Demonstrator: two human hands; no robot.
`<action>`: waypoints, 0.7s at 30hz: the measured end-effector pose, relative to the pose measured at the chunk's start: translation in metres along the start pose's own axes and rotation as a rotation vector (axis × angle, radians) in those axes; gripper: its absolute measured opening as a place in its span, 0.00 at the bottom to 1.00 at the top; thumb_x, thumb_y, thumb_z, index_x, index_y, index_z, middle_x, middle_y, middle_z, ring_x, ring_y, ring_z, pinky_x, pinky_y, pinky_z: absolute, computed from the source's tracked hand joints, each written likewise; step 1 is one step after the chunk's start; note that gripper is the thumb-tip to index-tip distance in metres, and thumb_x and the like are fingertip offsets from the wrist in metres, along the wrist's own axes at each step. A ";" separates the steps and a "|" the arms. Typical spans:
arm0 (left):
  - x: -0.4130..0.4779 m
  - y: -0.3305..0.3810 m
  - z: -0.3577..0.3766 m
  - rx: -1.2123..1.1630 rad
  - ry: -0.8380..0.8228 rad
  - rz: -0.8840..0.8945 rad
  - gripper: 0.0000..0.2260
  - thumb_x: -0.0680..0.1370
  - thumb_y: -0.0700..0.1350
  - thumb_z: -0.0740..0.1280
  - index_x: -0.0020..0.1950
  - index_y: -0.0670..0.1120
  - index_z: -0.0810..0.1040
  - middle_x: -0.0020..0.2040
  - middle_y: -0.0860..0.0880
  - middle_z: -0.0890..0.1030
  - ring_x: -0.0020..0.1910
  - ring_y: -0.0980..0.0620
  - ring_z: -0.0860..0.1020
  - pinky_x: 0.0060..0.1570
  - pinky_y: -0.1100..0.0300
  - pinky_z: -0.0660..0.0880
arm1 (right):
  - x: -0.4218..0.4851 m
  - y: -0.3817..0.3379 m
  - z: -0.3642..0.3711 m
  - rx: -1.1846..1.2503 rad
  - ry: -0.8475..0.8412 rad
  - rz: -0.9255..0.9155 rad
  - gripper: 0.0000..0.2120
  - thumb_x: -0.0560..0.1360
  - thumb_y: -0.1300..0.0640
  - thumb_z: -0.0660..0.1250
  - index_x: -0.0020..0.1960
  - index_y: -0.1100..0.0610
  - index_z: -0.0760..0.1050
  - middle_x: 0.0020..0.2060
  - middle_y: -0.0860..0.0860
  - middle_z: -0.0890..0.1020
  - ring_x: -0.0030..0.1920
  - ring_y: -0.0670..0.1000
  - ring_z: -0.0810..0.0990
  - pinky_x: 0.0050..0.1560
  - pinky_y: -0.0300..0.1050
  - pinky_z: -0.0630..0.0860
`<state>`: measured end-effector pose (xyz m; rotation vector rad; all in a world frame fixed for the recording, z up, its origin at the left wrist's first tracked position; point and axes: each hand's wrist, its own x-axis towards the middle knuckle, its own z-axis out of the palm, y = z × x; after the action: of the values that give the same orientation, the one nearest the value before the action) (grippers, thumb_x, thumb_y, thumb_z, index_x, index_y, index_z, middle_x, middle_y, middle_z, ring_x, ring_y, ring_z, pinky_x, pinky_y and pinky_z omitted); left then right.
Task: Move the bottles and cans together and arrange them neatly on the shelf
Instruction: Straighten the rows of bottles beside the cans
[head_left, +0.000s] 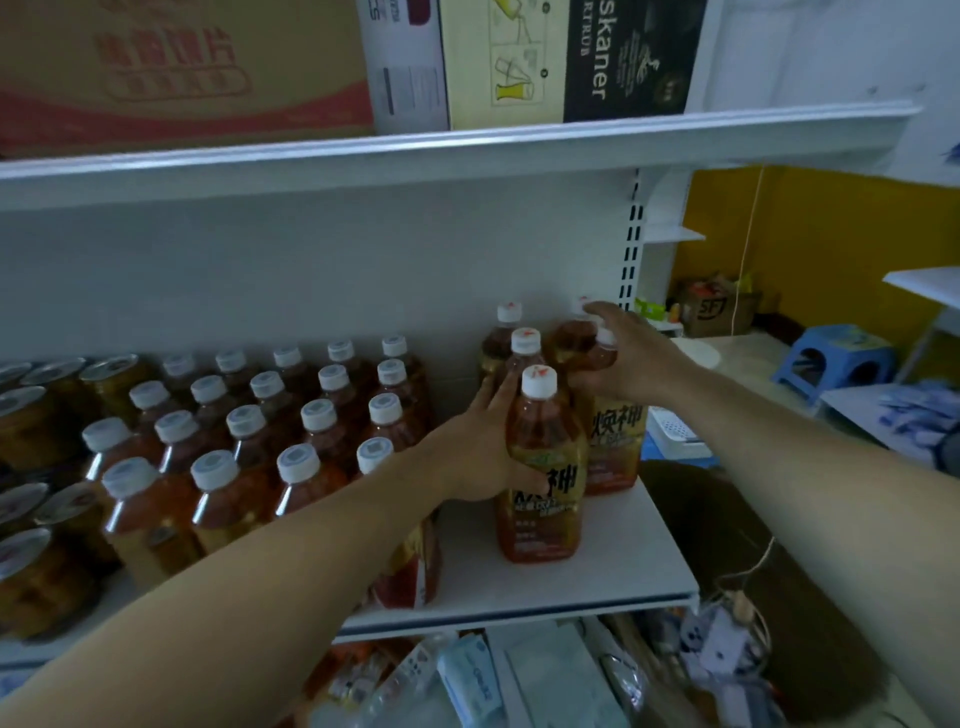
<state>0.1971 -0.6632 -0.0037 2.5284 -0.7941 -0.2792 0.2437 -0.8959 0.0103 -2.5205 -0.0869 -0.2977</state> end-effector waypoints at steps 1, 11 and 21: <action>0.001 -0.002 0.001 -0.007 0.006 0.017 0.55 0.65 0.57 0.76 0.74 0.62 0.35 0.76 0.60 0.35 0.76 0.51 0.47 0.69 0.46 0.64 | 0.004 0.000 -0.001 0.039 0.043 -0.005 0.48 0.63 0.41 0.78 0.75 0.40 0.54 0.72 0.54 0.65 0.67 0.56 0.70 0.60 0.48 0.68; 0.005 -0.002 0.003 0.067 0.020 -0.070 0.55 0.62 0.64 0.74 0.74 0.64 0.36 0.76 0.61 0.37 0.75 0.50 0.55 0.66 0.47 0.68 | 0.011 -0.007 0.026 0.130 0.300 0.037 0.26 0.73 0.47 0.69 0.69 0.50 0.69 0.62 0.56 0.77 0.60 0.58 0.75 0.50 0.42 0.65; -0.054 -0.014 -0.059 0.663 0.181 -0.043 0.43 0.66 0.76 0.53 0.75 0.54 0.57 0.76 0.50 0.60 0.74 0.47 0.55 0.70 0.42 0.53 | -0.030 -0.093 0.008 -0.120 -0.134 -0.130 0.45 0.63 0.21 0.49 0.71 0.45 0.67 0.72 0.50 0.68 0.70 0.56 0.67 0.66 0.56 0.66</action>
<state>0.1790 -0.5994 0.0428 3.1231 -0.8634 0.2440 0.2041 -0.8149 0.0487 -2.6577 -0.2945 -0.1907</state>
